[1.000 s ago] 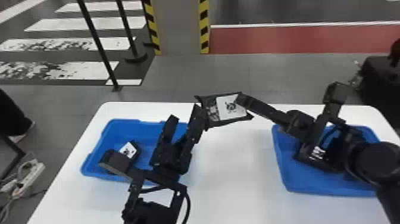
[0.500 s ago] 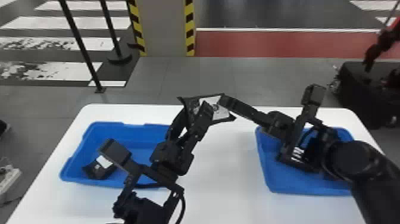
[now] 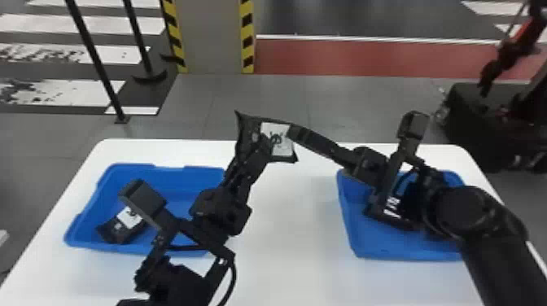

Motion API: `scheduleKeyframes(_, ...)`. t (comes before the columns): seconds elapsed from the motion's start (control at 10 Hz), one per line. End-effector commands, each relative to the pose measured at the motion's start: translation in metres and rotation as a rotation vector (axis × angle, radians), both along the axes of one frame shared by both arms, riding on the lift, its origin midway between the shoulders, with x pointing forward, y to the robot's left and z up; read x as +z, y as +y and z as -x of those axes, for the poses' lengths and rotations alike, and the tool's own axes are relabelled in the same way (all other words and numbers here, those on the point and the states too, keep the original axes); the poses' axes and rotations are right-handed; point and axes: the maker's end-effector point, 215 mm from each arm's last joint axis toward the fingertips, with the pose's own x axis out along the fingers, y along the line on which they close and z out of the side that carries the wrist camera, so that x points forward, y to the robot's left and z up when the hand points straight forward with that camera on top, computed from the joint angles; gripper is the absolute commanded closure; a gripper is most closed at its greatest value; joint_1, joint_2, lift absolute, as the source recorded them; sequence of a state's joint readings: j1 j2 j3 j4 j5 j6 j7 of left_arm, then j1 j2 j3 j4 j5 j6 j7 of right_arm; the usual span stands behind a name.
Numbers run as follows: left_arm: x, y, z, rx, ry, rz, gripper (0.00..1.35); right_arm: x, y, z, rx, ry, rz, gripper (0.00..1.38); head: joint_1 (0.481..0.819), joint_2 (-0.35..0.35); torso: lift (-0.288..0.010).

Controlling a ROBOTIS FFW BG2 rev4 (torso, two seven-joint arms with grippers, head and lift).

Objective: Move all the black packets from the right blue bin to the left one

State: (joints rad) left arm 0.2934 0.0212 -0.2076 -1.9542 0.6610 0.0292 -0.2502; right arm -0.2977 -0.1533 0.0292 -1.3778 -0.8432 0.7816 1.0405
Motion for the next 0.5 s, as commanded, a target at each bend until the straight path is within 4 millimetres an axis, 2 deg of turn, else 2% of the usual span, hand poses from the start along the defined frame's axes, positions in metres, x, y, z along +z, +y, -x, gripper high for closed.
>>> scheduleKeyframes(0.0, 0.004, 0.008, 0.0, 0.028, -0.022, -0.008, 1.23, -0.002, -0.001, -0.001, -0.003, 0.004, -0.003, 1.28, 0.68, 0.02, -0.11)
scheduleKeyframes(0.1, 0.005, 0.01, 0.0, 0.033, -0.026, -0.009, 1.23, -0.002, -0.001, -0.001, -0.003, 0.004, -0.002, 1.26, 0.677, 0.029, -0.11)
scheduleKeyframes(0.2, 0.007, 0.012, -0.001, 0.04, -0.031, -0.009, 1.23, -0.004, -0.001, -0.002, -0.005, -0.016, 0.041, 0.76, 0.677, 0.031, -0.11)
scheduleKeyframes(0.3, 0.005, 0.025, -0.005, 0.081, -0.032, -0.04, 1.23, -0.011, -0.005, -0.009, -0.03, -0.045, 0.113, 0.14, 0.676, 0.034, -0.11)
scheduleKeyframes(0.4, -0.005, 0.063, -0.016, 0.213, -0.036, -0.183, 1.23, -0.025, -0.021, -0.017, -0.088, -0.058, 0.216, 0.0, 0.675, 0.04, -0.11)
